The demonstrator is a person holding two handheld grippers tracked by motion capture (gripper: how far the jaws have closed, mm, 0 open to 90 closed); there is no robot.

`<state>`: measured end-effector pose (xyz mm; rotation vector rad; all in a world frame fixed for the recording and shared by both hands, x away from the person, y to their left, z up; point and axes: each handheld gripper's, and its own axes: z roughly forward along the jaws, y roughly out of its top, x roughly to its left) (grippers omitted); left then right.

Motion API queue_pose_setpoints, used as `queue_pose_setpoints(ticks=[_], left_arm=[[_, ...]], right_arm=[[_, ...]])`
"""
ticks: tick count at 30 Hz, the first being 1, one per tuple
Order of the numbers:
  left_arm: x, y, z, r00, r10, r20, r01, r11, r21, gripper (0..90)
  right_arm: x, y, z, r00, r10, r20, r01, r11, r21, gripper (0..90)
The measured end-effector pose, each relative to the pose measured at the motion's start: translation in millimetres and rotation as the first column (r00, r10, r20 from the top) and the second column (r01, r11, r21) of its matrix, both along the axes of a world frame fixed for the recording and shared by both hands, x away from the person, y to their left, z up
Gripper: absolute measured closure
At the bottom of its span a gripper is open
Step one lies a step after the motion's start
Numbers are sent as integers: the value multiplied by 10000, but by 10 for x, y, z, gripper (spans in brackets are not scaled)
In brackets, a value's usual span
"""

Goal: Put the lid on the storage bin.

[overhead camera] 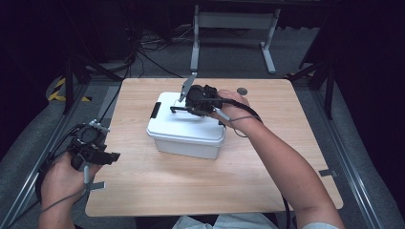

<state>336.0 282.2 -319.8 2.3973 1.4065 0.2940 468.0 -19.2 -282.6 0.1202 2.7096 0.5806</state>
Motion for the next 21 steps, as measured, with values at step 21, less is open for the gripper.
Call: queue_pose_setpoints(ticks=[21], left_arm=[[42, -22, -4, 9999, -124, -21, 124, 9999, -14, 427]], right_arm=[[5, -88, 32, 9998, -72, -173, 80, 9988, 481, 841]])
